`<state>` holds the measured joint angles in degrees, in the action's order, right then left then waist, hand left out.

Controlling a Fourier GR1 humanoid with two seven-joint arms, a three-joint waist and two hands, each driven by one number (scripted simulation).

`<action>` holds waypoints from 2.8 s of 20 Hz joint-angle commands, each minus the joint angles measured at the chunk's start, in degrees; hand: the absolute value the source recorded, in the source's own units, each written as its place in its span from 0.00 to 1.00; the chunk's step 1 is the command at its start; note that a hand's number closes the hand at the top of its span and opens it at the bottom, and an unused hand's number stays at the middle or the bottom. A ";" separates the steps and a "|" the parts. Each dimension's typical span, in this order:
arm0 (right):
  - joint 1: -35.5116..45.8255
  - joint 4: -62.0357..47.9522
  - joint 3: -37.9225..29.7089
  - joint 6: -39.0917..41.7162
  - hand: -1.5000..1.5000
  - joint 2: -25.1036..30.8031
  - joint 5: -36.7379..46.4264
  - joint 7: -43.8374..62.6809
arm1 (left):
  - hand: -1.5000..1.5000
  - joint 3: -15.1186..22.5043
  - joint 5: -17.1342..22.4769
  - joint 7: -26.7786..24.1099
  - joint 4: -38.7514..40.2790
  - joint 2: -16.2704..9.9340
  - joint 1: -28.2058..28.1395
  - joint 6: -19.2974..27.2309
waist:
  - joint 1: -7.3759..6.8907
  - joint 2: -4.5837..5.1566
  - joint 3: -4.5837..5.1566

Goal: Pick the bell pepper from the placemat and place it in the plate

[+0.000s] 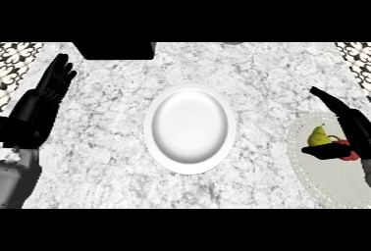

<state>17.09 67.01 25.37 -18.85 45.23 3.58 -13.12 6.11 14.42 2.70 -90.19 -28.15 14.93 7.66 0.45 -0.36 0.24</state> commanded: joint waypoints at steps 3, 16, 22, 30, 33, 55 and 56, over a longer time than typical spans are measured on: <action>5.44 1.40 5.67 10.92 0.00 12.00 8.48 20.96 | 0.50 1.32 -0.71 1.77 -0.28 0.90 1.46 0.09 | -0.68 0.16 0.18; 8.80 7.79 9.02 36.07 0.00 8.57 11.01 46.90 | 0.50 -0.97 -2.42 1.44 -0.49 2.27 0.68 -1.22 | -0.65 0.36 -0.22; 8.63 2.87 8.43 35.08 0.00 4.03 20.50 47.27 | 0.50 -1.96 -4.49 0.02 5.83 5.26 5.63 -1.78 | -0.49 0.53 -0.24; 8.46 -9.05 4.95 36.89 0.00 0.55 27.63 43.64 | 0.50 -4.49 -3.40 4.24 -2.68 3.89 0.76 -4.90 | -1.23 0.45 -0.28; 6.28 -7.85 0.28 38.64 0.00 2.39 28.03 40.19 | 0.50 -4.94 -5.56 3.19 0.38 5.99 2.14 -4.90 | -0.51 0.37 -0.25; 8.55 -31.07 -4.41 13.56 1.00 -8.91 48.22 23.59 | 0.50 -8.05 -8.55 3.80 -1.60 8.44 0.90 -8.59 | -1.30 0.56 -0.33; 12.07 -25.43 -4.45 19.54 1.00 -7.40 48.00 26.42 | 0.50 -7.44 -9.07 4.65 -0.98 9.70 2.02 -7.62 | -0.78 0.35 -0.25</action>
<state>26.54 39.81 20.72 3.00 37.99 48.89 13.56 -1.13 5.49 6.06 -90.89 -18.83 16.43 0.02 -0.57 -0.05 0.32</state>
